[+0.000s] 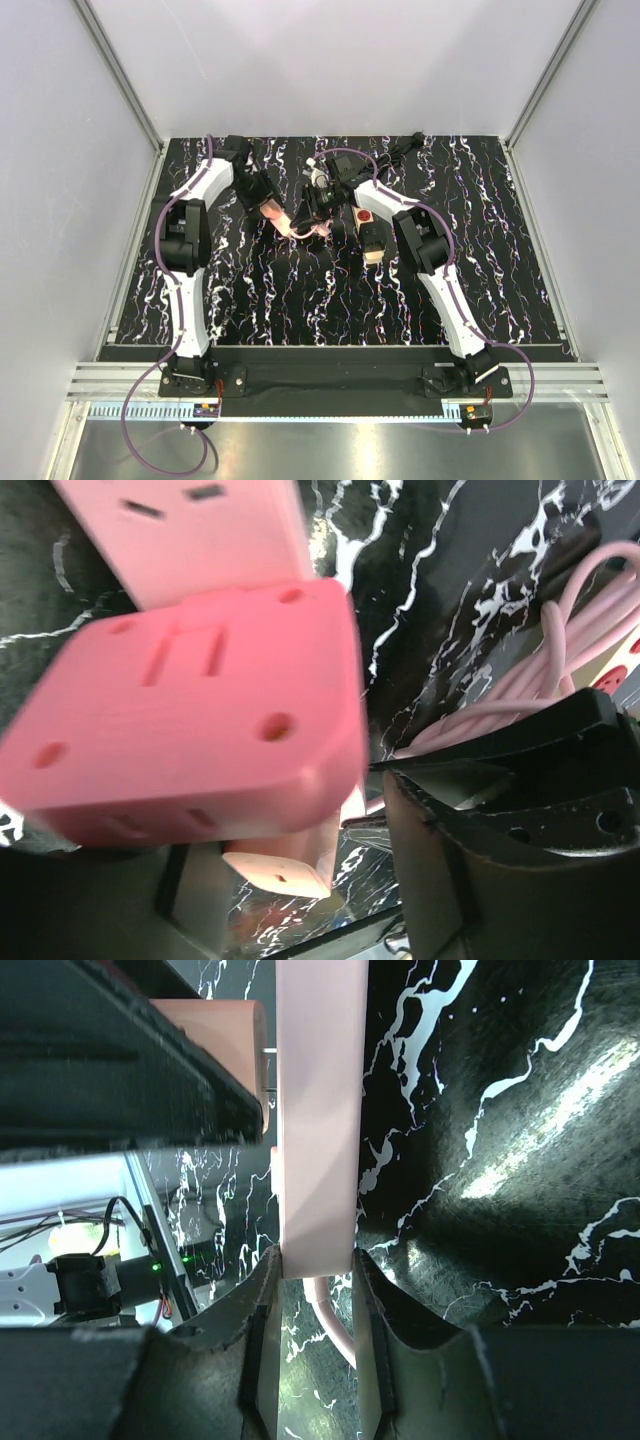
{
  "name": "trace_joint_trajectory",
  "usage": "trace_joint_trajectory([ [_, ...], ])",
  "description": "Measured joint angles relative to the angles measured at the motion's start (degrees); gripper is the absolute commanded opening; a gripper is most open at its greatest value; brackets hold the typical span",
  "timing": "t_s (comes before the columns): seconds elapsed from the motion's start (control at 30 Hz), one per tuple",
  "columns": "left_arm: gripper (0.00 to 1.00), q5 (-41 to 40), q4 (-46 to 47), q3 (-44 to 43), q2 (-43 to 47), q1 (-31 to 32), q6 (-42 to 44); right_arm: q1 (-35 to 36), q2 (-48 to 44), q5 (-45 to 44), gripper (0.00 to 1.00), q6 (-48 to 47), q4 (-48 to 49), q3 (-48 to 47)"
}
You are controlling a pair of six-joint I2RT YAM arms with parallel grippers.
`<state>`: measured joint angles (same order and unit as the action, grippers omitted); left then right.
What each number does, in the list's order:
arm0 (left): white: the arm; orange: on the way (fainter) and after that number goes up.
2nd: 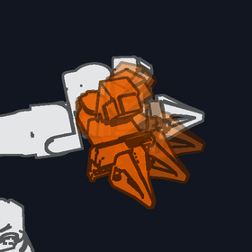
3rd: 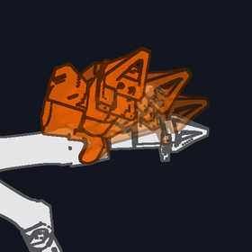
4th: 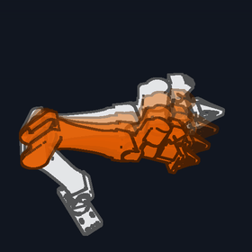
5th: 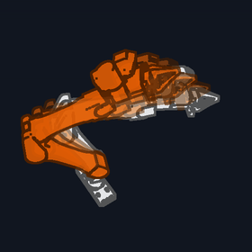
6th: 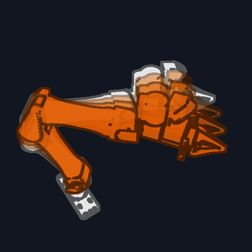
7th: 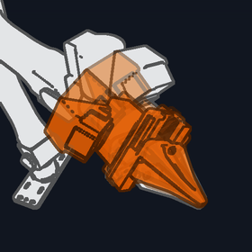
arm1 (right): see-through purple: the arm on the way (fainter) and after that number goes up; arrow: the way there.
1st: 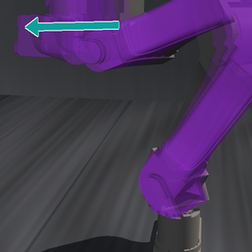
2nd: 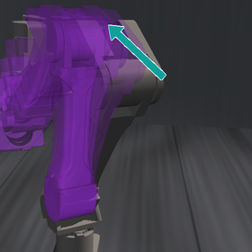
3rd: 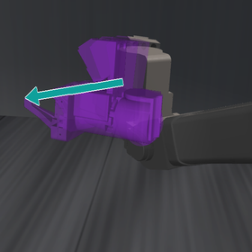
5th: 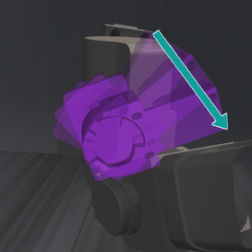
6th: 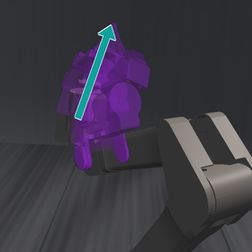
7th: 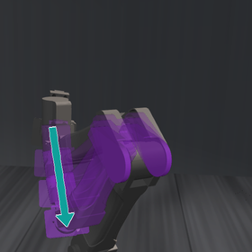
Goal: Insert the plug
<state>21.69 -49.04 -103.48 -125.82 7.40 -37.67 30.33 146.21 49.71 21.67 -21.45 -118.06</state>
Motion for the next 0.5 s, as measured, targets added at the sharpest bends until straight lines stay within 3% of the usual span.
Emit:
trace_joint_trajectory([
  [0.2, 0.71, -0.09, -0.33, 0.00, 0.00, 0.44, 0.74, -0.07, 0.13, 0.61, 0.00, 0.28, 0.61, 0.02],
  [0.5, 0.74, -1.75, -0.94, 1.75, 1.57, 0.37, 2.34, -0.28, 0.13, 1.53, 0.00, 1.38, 2.25, 0.72],
])
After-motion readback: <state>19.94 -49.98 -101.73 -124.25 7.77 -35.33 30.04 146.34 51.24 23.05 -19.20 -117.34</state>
